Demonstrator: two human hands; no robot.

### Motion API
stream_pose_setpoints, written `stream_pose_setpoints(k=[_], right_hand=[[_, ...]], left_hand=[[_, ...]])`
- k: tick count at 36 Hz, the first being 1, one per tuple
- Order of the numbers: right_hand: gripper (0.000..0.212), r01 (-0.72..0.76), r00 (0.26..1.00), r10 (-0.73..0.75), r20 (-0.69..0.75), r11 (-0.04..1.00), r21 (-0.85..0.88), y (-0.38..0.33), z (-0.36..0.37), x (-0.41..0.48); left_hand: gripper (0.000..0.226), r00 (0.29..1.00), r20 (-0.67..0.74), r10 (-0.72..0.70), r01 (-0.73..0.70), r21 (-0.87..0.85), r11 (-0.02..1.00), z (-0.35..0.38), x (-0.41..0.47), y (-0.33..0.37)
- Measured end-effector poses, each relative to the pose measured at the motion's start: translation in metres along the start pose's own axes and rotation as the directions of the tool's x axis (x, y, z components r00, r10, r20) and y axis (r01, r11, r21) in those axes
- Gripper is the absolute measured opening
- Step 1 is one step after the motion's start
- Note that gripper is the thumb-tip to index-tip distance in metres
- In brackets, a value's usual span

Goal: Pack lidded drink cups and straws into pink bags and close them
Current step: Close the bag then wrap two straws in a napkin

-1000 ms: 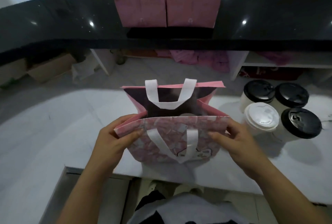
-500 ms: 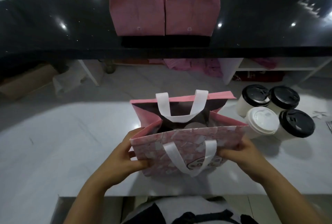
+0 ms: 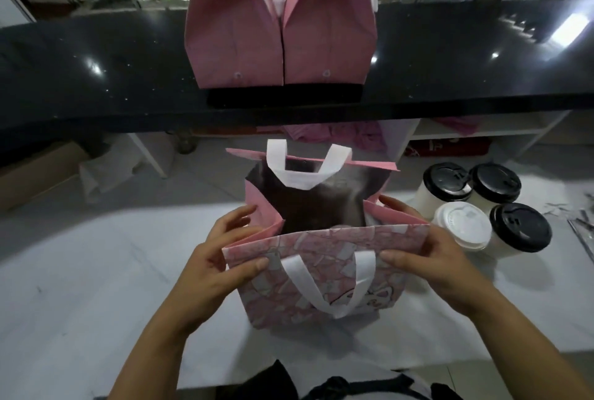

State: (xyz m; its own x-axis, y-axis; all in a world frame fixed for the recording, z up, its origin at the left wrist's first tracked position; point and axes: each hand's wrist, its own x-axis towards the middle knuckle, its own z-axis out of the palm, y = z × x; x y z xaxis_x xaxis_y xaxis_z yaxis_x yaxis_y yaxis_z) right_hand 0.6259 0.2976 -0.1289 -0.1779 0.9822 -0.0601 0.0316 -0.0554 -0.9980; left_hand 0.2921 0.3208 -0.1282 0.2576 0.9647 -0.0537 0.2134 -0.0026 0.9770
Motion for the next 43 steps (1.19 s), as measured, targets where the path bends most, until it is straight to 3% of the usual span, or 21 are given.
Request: stream_pose_setpoints(k=[3,7,13,19,26,30,43], right_hand=[[0.062,0.012,1.0,-0.012,-0.024,1.0,-0.004,-0.003,0.004,0.003],[0.051,0.071,0.994,-0.08,-0.079,0.991,-0.118,-0.005,-0.001,0.009],[0.058,0.109,0.994,-0.103,0.039,0.971,-0.214,-0.011,-0.016,0.018],[0.055,0.052,0.994,-0.027,0.107,0.97,-0.237,-0.015,-0.022,0.026],[0.024,0.018,0.999,-0.012,0.047,0.992,-0.122,-0.011,-0.025,0.027],[0.025,0.007,0.999,-0.011,-0.037,0.996,-0.091,-0.008,-0.021,0.028],[0.026,0.078,0.936,-0.059,-0.348,0.996,0.04,-0.005,-0.002,0.045]], left_hand=[[0.029,1.0,-0.009,0.002,-0.002,0.01,1.0,0.003,0.004,0.003],[0.031,0.999,-0.05,0.018,-0.016,0.045,0.999,0.001,0.01,0.006],[0.07,0.998,0.037,-0.052,0.051,0.017,0.999,-0.011,0.017,0.002],[0.08,0.979,0.199,-0.051,0.051,0.007,0.999,-0.021,0.027,0.001],[0.053,0.993,0.107,-0.046,0.052,-0.051,0.997,-0.019,0.032,-0.003],[0.02,1.0,-0.017,-0.006,0.004,-0.082,0.997,-0.014,0.033,-0.004],[0.016,0.938,-0.34,-0.063,-0.01,-0.207,0.978,0.01,0.045,-0.001]])
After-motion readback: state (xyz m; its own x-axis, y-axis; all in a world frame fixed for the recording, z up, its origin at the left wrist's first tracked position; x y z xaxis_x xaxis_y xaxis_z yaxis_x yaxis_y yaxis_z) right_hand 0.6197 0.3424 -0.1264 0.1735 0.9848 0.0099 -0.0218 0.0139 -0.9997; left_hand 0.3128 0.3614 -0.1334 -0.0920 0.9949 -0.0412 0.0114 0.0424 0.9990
